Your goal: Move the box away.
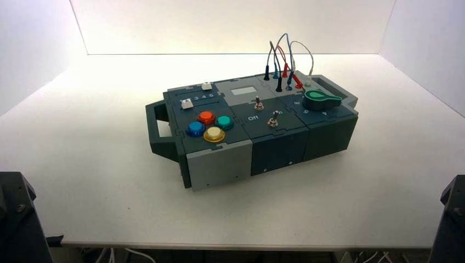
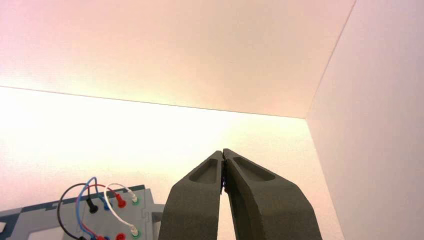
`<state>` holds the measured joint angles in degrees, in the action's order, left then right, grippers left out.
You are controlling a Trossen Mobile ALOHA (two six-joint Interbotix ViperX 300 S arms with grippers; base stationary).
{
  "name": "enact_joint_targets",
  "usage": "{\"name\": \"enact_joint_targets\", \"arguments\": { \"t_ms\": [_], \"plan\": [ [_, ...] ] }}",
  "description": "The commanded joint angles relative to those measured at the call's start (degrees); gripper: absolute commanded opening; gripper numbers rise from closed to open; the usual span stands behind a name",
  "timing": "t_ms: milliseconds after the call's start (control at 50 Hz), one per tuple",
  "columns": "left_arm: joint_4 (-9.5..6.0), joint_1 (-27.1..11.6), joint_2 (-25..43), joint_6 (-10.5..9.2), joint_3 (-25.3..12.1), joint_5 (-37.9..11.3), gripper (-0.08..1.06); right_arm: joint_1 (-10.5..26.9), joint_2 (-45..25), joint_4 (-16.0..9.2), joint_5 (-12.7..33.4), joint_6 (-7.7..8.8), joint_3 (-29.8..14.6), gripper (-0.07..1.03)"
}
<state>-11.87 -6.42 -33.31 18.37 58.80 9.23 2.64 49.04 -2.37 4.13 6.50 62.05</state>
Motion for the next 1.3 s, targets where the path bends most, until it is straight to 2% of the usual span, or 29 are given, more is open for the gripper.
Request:
{"name": "enact_joint_targets", "arguments": {
  "t_ms": [20,300,420,480,520,540,560,600,700,740,820,840,880,980,1080,1100,1160,1180,1240,1300],
  "plan": [
    [0.09,0.18,-0.26,0.00,-0.79,0.53,-0.03,-1.49,-0.62,0.09,-0.70,0.09,-0.26,-0.02],
    [0.09,0.18,-0.44,0.00,-0.70,0.35,-0.03,-1.67,-2.20,0.09,-0.79,0.00,0.53,-0.02],
    [-0.18,0.00,-0.70,-0.44,-1.05,-1.76,-0.03,-1.41,-2.64,-0.26,2.29,-0.18,-0.62,-0.02],
    [-0.35,-0.18,-0.79,-1.23,-1.67,-4.57,-0.03,-1.32,-2.90,-0.44,4.92,-0.26,-1.58,-0.02],
    [-0.53,-0.53,-1.23,-1.85,-2.29,-8.09,-0.03,-1.23,-3.08,-0.53,6.68,-0.26,-2.37,-0.02],
    [-0.53,-0.53,-1.23,-1.85,-2.29,-8.09,-0.03,-1.23,-3.08,-0.53,6.68,-0.26,-2.37,-0.02],
    [-0.62,-0.88,-1.49,-2.02,-2.99,-11.16,-0.03,-1.14,-3.25,-0.79,9.14,-0.26,-3.60,-0.02],
    [-0.88,-1.23,-1.67,-2.29,-3.96,-15.56,-0.03,-1.14,-3.43,-1.05,11.07,-0.26,-4.57,-0.02],
    [-1.85,-1.49,-1.85,-2.81,-5.89,-23.99,-0.03,-1.14,-4.22,-1.23,17.75,0.00,-7.65,-0.02],
    [-1.93,-1.49,-1.85,-3.52,-6.77,-28.65,-0.03,-1.14,-4.83,-1.14,21.01,0.00,-9.05,-0.02],
    [-1.93,-1.49,-1.93,-4.48,-7.82,-34.63,-0.03,-1.14,-6.06,-1.23,26.81,0.09,-11.16,-0.02],
    [-2.02,-1.49,-1.93,-4.92,-8.35,-37.27,-0.03,-1.14,-7.03,-1.32,30.32,0.18,-12.39,-0.02],
    [-2.29,-1.49,-1.85,-5.80,-9.05,-41.13,-0.03,-1.14,-7.82,-1.49,33.66,0.26,-13.36,-0.02],
    [-2.37,-1.49,-1.67,-8.00,-10.72,-49.04,-0.03,-1.14,-9.49,-2.29,39.02,0.88,-14.85,-0.02],
    [-2.46,-1.49,-1.05,-9.58,-12.04,-56.43,-0.03,-1.05,-11.51,-4.83,43.33,2.72,-15.82,-0.02],
    [-2.64,-1.49,-0.53,-10.20,-12.66,-59.59,-0.03,-1.05,-12.13,-5.71,44.21,3.34,-16.08,-0.02],
    [-2.81,-1.58,-0.09,-10.46,-13.01,-61.70,-0.03,-0.97,-12.92,-6.68,45.18,4.13,-16.35,-0.02],
    [-4.31,-2.11,1.23,-10.72,-13.71,-65.65,-0.03,-0.26,-14.68,-8.88,47.11,6.42,-16.52,-0.02],
    [-5.71,-3.60,2.11,-10.72,-13.97,-67.59,-0.03,0.79,-15.64,-9.49,47.90,7.29,-16.52,-0.02],
    [-6.15,-5.19,2.99,-10.72,-14.15,-68.64,-0.03,1.76,-17.14,-9.58,48.08,7.82,-16.44,-0.02]
  ]
}}
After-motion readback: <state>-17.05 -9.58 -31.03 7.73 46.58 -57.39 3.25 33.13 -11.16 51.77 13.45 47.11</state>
